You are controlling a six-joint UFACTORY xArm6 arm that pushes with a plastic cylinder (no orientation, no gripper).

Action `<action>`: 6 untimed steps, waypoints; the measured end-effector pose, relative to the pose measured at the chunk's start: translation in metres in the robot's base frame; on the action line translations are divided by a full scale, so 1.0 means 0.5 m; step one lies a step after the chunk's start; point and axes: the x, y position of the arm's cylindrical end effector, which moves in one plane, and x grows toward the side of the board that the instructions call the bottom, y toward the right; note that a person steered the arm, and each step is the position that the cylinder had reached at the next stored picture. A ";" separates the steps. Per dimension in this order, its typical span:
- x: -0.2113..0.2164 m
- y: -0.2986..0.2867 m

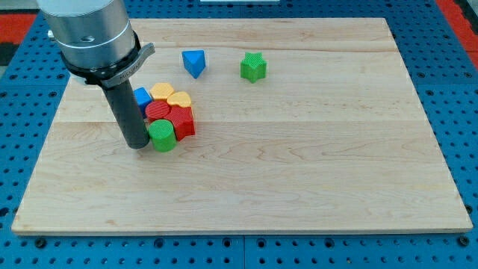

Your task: Move your arm towards the green star

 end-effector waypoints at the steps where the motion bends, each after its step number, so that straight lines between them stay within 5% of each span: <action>1: 0.039 -0.050; 3: 0.106 0.142; 6: -0.103 0.448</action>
